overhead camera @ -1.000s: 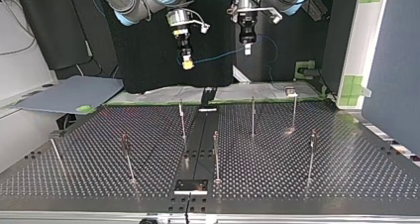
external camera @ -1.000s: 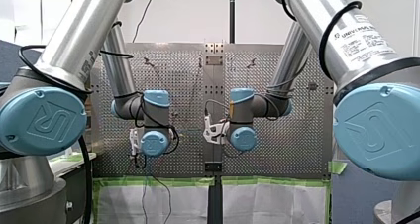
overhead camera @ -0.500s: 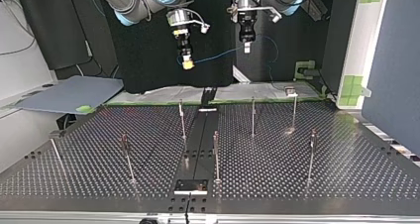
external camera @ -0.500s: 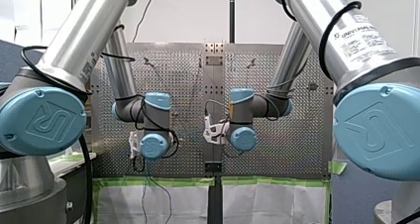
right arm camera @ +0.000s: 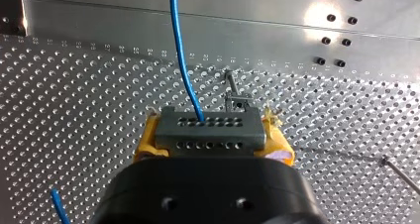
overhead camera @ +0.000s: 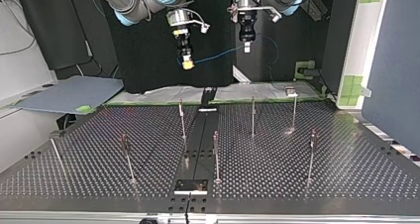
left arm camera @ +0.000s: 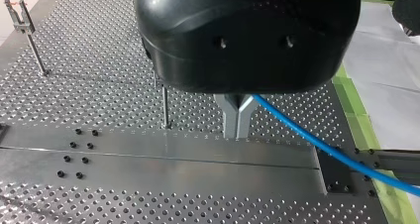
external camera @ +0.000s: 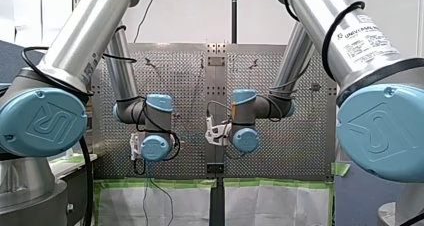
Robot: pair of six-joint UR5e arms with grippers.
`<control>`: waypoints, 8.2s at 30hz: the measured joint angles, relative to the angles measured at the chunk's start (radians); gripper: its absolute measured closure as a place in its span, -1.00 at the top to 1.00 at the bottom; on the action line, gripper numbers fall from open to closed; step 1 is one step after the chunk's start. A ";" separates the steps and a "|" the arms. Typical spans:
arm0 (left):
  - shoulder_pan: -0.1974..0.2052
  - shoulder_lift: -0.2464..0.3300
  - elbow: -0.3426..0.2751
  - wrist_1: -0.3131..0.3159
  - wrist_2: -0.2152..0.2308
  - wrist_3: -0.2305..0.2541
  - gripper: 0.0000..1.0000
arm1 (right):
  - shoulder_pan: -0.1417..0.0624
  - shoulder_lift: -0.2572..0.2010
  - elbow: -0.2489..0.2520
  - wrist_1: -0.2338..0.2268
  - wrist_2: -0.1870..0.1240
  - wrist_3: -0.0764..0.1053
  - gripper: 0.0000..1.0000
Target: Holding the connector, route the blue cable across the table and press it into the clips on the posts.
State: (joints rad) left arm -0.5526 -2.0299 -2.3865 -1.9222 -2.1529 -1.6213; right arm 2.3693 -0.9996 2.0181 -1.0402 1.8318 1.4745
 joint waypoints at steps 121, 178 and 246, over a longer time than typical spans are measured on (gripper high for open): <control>0.464 0.569 0.350 -0.596 0.120 -0.111 -1.00 | 0.108 -0.047 -0.791 0.756 -0.236 0.192 -1.00; 0.668 0.332 0.515 -0.469 0.418 -0.235 -1.00 | 0.068 0.073 -1.009 0.797 -0.278 0.222 -1.00; 0.610 0.674 0.375 -0.978 0.590 -0.306 0.99 | 0.060 0.076 -1.014 0.865 -0.227 0.210 -1.00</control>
State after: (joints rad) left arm 0.0573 -1.3564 -2.0120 -2.8999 -1.5631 -1.9271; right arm 2.4295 -0.9236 1.0042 -0.1757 1.6045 1.6846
